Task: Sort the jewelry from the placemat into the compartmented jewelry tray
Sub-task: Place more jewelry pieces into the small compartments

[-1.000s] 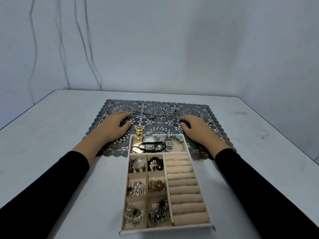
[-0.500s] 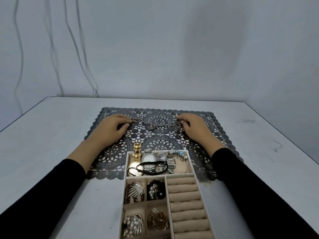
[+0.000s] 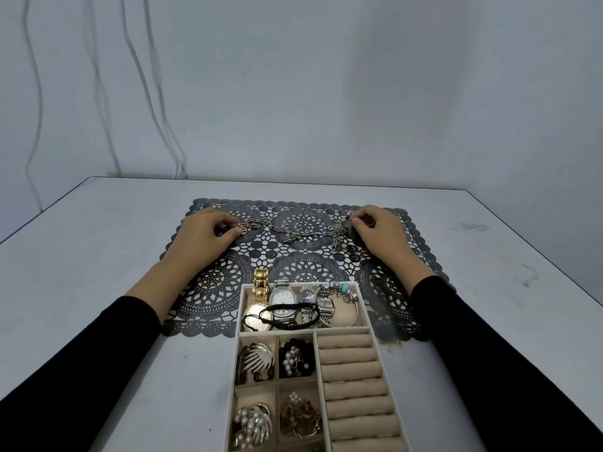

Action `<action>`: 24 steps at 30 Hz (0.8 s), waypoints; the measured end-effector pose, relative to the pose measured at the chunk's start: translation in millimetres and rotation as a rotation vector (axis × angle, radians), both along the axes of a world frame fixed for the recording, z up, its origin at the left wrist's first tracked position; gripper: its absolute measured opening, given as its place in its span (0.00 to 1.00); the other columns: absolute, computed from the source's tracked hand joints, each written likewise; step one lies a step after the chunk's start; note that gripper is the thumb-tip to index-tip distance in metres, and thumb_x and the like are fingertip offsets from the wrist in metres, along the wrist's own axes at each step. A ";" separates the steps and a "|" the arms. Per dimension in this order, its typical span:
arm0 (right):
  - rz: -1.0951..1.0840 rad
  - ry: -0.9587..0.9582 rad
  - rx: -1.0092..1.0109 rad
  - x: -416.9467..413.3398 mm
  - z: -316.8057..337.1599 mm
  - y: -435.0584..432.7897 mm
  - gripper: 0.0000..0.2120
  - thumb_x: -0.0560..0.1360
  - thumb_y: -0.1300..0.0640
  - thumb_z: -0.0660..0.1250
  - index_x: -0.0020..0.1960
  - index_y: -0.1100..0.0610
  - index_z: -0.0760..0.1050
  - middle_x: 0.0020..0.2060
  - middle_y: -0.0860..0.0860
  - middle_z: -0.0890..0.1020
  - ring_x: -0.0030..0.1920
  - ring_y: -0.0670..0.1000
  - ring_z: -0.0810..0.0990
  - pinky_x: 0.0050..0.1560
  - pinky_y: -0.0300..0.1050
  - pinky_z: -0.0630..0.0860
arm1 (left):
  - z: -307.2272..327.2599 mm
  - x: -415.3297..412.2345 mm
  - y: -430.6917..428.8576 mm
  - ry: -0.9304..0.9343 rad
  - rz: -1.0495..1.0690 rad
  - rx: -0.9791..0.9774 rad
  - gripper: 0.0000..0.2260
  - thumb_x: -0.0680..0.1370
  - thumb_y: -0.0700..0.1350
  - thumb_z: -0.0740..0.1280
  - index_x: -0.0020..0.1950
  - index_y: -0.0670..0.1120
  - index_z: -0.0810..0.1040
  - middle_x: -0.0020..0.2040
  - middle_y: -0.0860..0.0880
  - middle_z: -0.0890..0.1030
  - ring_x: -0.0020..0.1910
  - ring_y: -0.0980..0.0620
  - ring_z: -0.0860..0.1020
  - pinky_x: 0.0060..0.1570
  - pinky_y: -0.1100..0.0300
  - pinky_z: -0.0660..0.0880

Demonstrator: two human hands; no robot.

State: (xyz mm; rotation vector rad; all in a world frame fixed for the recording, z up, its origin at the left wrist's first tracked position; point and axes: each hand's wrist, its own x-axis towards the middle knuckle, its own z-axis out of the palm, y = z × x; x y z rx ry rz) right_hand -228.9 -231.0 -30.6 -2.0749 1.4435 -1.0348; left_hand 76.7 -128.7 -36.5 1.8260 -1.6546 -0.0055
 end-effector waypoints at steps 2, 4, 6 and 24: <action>-0.008 -0.066 0.011 -1.0 1.9 0.3 0.04 0.77 0.59 0.65 0.45 0.56 0.78 0.36 0.42 0.78 0.37 0.37 0.74 0.34 0.23 0.67 | 0.2 1.0 -0.5 0.025 0.013 0.017 0.08 0.76 0.50 0.72 0.52 0.50 0.85 0.52 0.50 0.81 0.50 0.51 0.77 0.55 0.53 0.75; -0.010 -0.153 0.026 -1.2 3.4 0.3 0.03 0.77 0.60 0.66 0.46 0.57 0.78 0.36 0.42 0.78 0.37 0.38 0.75 0.36 0.22 0.69 | 0.9 1.0 -0.5 0.049 0.020 0.022 0.06 0.75 0.49 0.72 0.51 0.51 0.85 0.52 0.50 0.82 0.52 0.50 0.78 0.55 0.52 0.75; -0.006 -0.261 0.076 -0.6 4.5 0.0 0.03 0.77 0.60 0.66 0.47 0.57 0.79 0.38 0.45 0.81 0.38 0.42 0.78 0.39 0.27 0.73 | 1.7 0.1 -0.2 0.060 0.023 0.024 0.05 0.76 0.48 0.72 0.50 0.51 0.85 0.51 0.51 0.82 0.51 0.51 0.78 0.55 0.55 0.74; 0.168 -0.783 0.322 -2.2 2.2 0.5 0.04 0.76 0.64 0.66 0.51 0.64 0.77 0.45 0.56 0.85 0.48 0.52 0.84 0.45 0.39 0.81 | 6.5 -6.6 -0.4 0.114 0.068 0.065 0.05 0.75 0.49 0.73 0.48 0.51 0.86 0.49 0.51 0.82 0.49 0.53 0.77 0.50 0.59 0.71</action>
